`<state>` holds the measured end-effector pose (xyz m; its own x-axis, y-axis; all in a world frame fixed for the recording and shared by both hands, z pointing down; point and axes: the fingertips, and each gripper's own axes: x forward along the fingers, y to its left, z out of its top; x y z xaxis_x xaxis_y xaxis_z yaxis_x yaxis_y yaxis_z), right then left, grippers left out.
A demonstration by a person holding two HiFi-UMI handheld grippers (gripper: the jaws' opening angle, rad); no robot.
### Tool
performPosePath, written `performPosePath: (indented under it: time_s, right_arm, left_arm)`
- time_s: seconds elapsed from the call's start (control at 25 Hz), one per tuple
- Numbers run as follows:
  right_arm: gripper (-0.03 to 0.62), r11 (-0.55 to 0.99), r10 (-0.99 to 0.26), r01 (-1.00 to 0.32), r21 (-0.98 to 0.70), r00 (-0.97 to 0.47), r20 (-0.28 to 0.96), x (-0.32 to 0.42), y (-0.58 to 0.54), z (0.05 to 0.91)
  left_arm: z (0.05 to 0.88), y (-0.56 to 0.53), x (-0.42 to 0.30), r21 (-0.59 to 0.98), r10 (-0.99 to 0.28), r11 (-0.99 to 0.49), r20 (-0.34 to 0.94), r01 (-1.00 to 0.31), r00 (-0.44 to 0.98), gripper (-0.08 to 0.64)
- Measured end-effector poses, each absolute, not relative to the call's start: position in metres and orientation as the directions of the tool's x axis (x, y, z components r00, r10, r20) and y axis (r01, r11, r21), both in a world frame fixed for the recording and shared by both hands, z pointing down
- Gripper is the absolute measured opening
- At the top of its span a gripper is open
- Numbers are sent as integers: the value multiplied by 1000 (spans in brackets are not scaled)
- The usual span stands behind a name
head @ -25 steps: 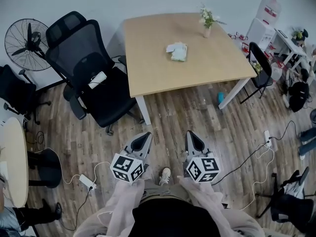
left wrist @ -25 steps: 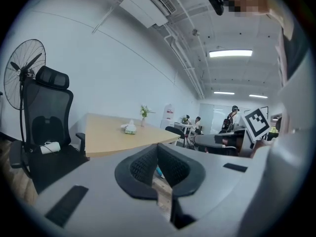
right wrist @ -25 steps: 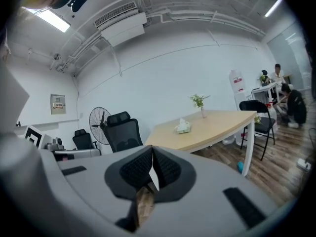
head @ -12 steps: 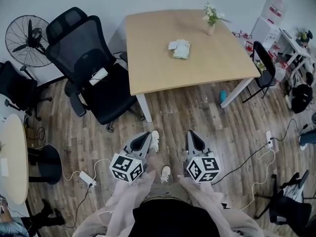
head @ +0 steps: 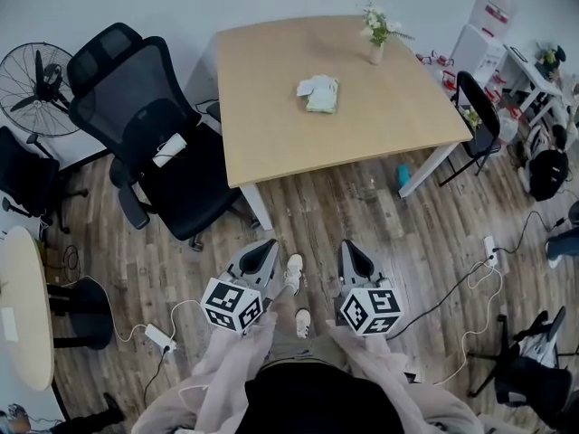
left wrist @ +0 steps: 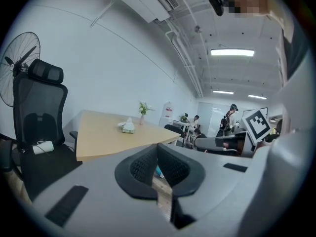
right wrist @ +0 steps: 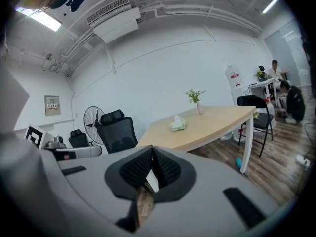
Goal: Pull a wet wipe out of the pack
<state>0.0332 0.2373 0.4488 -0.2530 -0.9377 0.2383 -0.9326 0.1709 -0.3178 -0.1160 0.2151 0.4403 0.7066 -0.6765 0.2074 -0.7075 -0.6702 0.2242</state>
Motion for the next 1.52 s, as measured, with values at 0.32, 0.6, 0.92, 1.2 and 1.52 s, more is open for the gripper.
performPosePath:
  time_s: [0.32,0.6,0.92,1.2,1.52]
  right_arm:
    - [14,157,-934,-934,-321,-246,260,43,185,454]
    - [12,166,-935,-936,-310,-249,253,51,121,440]
    - [14,120,-945,-946,-302,-202,257,67,60,435]
    - [12,82,-952,-950,-301,-164,257,76,15,435]
    - [12,76,-954,-950,-303,-158,256,68,-24,440]
  left_arm:
    - [444,160,-98,237,-653,-686,217,-688,726,12]
    - [436,99,-87,243,-646,-692,210,-680,734,12]
    - [431,32,-76,250,-621,-716,197,-652,758,12]
    - [432,-17,-69,254,-600,-735,189,-628,778,12]
    - [438,-56,-69,256,-576,-753,191,-607,795,12]
